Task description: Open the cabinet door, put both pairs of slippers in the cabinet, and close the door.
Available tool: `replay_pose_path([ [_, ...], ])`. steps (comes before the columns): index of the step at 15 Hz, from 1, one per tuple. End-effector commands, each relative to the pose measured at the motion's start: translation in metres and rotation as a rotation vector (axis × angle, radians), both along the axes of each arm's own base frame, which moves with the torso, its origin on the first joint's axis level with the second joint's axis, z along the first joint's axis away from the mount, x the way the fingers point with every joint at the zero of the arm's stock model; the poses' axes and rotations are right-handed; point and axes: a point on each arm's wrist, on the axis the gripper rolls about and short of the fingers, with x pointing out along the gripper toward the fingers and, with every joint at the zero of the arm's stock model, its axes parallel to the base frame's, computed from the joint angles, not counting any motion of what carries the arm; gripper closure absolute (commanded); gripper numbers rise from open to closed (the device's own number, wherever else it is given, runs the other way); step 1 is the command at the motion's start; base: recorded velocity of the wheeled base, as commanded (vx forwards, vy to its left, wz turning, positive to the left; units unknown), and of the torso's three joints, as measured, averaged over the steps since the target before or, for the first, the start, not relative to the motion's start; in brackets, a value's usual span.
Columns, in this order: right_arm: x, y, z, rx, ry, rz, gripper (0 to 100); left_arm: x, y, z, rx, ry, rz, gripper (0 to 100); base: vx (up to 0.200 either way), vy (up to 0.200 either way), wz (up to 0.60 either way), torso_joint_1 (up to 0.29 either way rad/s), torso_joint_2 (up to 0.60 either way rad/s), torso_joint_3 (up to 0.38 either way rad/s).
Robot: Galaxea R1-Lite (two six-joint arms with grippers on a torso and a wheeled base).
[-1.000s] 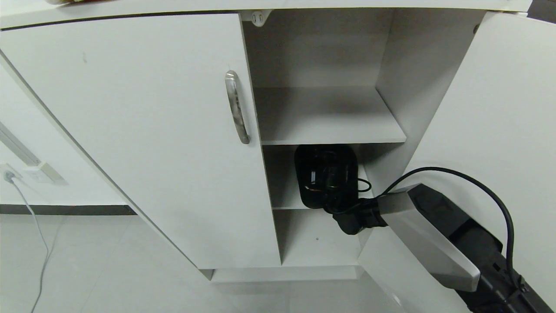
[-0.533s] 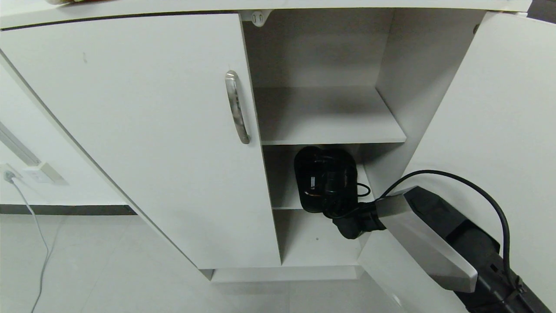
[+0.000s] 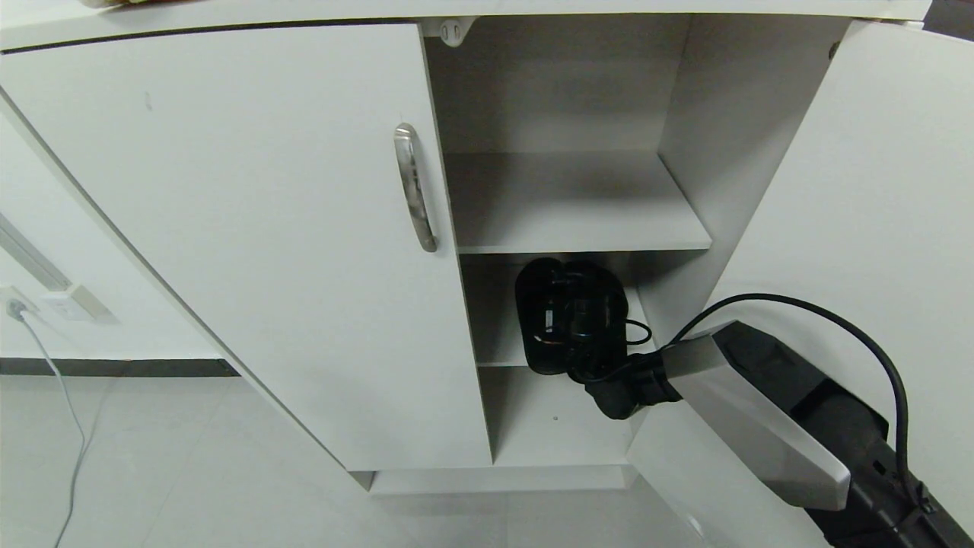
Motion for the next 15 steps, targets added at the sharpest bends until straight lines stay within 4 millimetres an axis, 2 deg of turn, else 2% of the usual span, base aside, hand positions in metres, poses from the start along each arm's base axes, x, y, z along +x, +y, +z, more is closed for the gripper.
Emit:
replay_pose_path([
  [1, -0.008, 0.0, 0.009, 0.0, 0.002, 0.009, 0, 0.0, 0.0, 0.0, 0.0, 0.001, 0.0, 100, 0.0, 0.0, 0.0, 0.0, 0.0, 0.0],
  [4, -0.025, -0.003, 0.015, 0.0, 0.0, 0.023, 0, 0.0, 0.0, 0.0, 0.0, 0.001, 0.0, 100, 0.0, 0.0, 0.0, 0.0, 0.0, 0.0],
  [7, -0.054, -0.009, 0.028, 0.007, -0.009, 0.047, 0, 0.0, 0.0, 0.0, 0.0, 0.001, -0.001, 100, 0.0, 0.0, 0.0, 0.0, 0.0, 0.0],
  [11, -0.12, -0.024, 0.043, 0.019, -0.025, 0.112, 0, 0.0, 0.0, 0.0, 0.001, 0.001, -0.003, 100, 0.0, 0.0, 0.0, 0.0, 0.0, 0.0],
  [12, -0.124, -0.024, 0.044, 0.02, -0.026, 0.116, 0, 0.0, 0.0, 0.0, 0.003, 0.001, -0.003, 100, 0.0, 0.0, 0.0, 0.0, 0.0, 0.0],
  [13, -0.154, -0.034, 0.05, 0.023, -0.03, 0.148, 0, 0.0, 0.0, 0.0, 0.004, 0.001, -0.006, 100, 0.0, 0.0, 0.0, 0.0, 0.0, 0.0],
  [14, -0.17, -0.041, 0.051, 0.012, -0.015, 0.165, 0, 0.0, 0.0, 0.0, 0.004, 0.001, -0.006, 100, 0.0, 0.0, 0.0, 0.0, 0.0, 0.0],
  [15, -0.173, -0.044, 0.052, 0.01, -0.012, 0.165, 0, 0.0, 0.0, 0.0, 0.004, 0.001, -0.006, 100, 0.0, 0.0, 0.0, 0.0, 0.0, 0.0],
])
